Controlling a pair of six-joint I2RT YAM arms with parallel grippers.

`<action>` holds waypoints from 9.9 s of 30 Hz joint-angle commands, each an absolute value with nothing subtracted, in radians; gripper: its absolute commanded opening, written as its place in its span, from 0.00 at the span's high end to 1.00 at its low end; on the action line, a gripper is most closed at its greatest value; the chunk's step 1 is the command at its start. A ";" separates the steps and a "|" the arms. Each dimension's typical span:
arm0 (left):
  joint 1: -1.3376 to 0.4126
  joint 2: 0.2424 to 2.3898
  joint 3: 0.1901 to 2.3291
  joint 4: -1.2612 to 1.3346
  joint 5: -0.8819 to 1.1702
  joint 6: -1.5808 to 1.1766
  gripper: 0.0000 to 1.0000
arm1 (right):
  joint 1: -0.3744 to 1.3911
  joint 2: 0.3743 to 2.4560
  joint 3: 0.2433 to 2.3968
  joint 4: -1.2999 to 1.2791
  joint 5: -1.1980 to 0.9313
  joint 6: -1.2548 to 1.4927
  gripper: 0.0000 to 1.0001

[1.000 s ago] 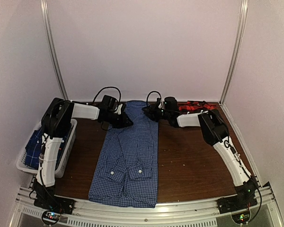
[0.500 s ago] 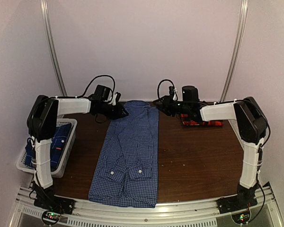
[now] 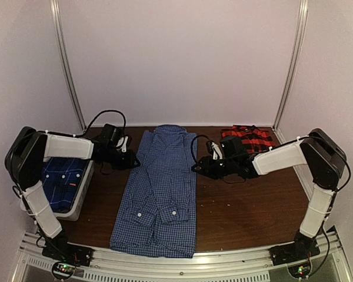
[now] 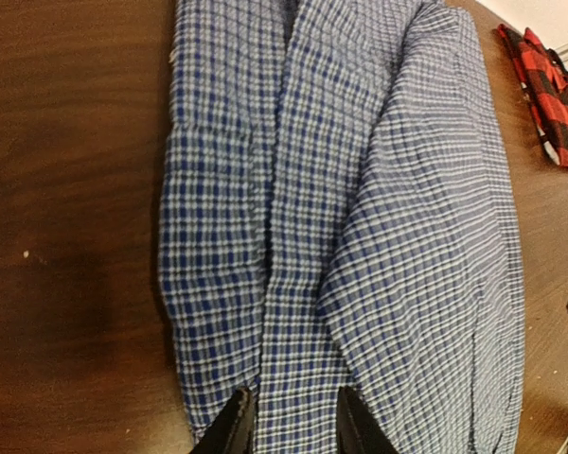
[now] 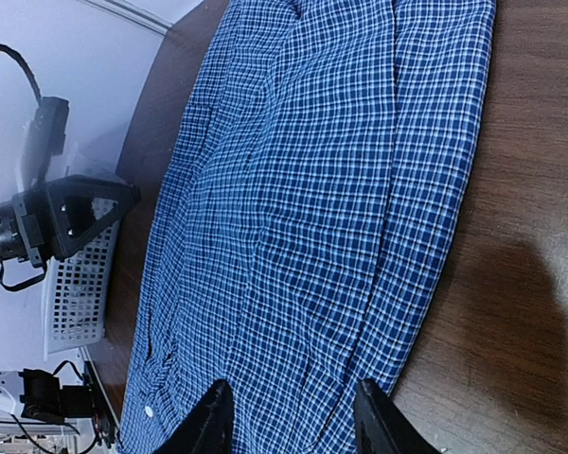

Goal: Fold and stack the long sleeve shirts
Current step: Adjust the rectangle-folded shirt at the center of the board, then pick up the rectangle-folded shirt from the center of the board, then fold the rectangle-folded shirt at the center of the board, then move the 2/3-rectangle-folded shirt to the center of the board.

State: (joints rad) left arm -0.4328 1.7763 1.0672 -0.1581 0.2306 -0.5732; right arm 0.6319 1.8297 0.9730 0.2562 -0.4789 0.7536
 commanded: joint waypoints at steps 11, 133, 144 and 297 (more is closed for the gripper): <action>-0.410 1.751 0.990 -0.121 0.089 -0.573 0.65 | 0.648 1.883 0.963 0.235 -0.328 0.728 0.56; -0.770 1.479 0.480 -0.044 0.409 -0.978 0.71 | 0.818 1.635 0.503 0.288 -0.517 0.933 0.71; -0.770 1.461 0.455 -0.052 0.403 -0.990 0.73 | 0.818 1.637 0.503 0.292 -0.525 0.928 0.73; -0.647 1.467 0.744 -0.123 0.474 -0.850 0.57 | 0.817 1.557 0.821 -0.085 -0.299 0.660 0.57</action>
